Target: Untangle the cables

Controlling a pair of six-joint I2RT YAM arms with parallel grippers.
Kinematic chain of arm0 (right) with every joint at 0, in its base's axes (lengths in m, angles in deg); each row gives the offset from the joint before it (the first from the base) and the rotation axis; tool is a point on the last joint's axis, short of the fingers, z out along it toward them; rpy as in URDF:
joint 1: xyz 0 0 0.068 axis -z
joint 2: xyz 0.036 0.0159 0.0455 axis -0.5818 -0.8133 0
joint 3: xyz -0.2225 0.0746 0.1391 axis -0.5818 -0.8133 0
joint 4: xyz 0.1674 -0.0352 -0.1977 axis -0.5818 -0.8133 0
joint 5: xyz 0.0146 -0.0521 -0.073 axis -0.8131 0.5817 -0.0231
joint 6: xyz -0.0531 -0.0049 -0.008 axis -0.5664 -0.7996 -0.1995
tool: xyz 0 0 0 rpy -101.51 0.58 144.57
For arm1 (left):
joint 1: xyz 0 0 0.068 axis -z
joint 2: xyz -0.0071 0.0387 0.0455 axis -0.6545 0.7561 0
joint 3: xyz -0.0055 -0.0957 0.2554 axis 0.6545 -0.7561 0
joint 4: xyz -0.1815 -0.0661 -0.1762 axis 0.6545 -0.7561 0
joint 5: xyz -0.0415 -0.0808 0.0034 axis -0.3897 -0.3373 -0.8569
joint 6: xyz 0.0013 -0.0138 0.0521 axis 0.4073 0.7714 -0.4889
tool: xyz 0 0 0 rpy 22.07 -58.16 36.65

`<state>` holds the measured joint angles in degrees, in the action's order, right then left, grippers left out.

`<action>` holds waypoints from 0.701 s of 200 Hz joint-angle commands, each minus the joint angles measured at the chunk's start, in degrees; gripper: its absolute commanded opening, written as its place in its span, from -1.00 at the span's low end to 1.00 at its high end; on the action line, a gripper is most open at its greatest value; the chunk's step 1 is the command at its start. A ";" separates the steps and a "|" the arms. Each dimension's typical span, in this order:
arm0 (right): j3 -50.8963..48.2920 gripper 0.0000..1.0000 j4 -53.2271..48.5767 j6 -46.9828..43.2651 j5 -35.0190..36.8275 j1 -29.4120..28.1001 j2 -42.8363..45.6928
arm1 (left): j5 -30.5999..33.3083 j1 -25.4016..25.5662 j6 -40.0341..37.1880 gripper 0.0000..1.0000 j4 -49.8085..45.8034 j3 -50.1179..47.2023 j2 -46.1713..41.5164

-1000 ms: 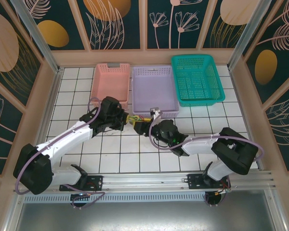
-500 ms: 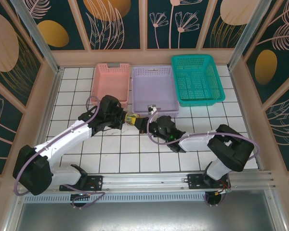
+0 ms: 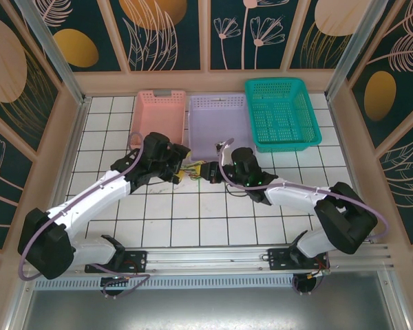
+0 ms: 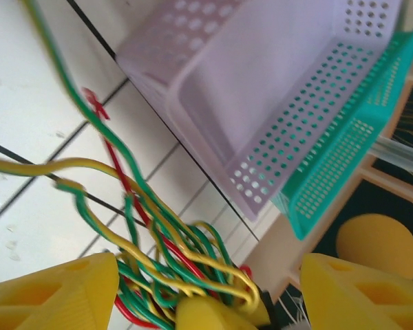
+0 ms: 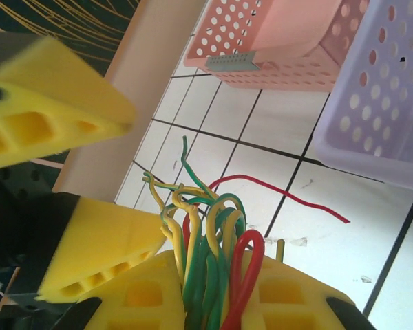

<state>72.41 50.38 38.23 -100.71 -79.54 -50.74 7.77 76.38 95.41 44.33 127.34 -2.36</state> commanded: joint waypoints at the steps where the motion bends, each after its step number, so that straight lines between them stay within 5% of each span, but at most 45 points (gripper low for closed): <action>1: 2.79 -1.00 -2.98 -2.83 -4.51 0.11 0.62 | -4.27 0.79 0.80 0.42 2.71 0.06 -0.04; 57: 3.54 -1.00 -2.69 -3.79 -7.87 0.62 1.92 | -2.57 0.99 -3.03 0.39 -1.98 0.42 1.63; 140: 4.08 -1.00 -3.72 -5.22 -15.55 0.82 2.04 | -4.61 1.31 -5.75 0.02 1.83 2.09 6.79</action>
<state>73.85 45.86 34.93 -109.45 -78.39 -50.21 3.85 77.32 91.89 43.54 127.37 2.97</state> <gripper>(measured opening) 0.156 0.531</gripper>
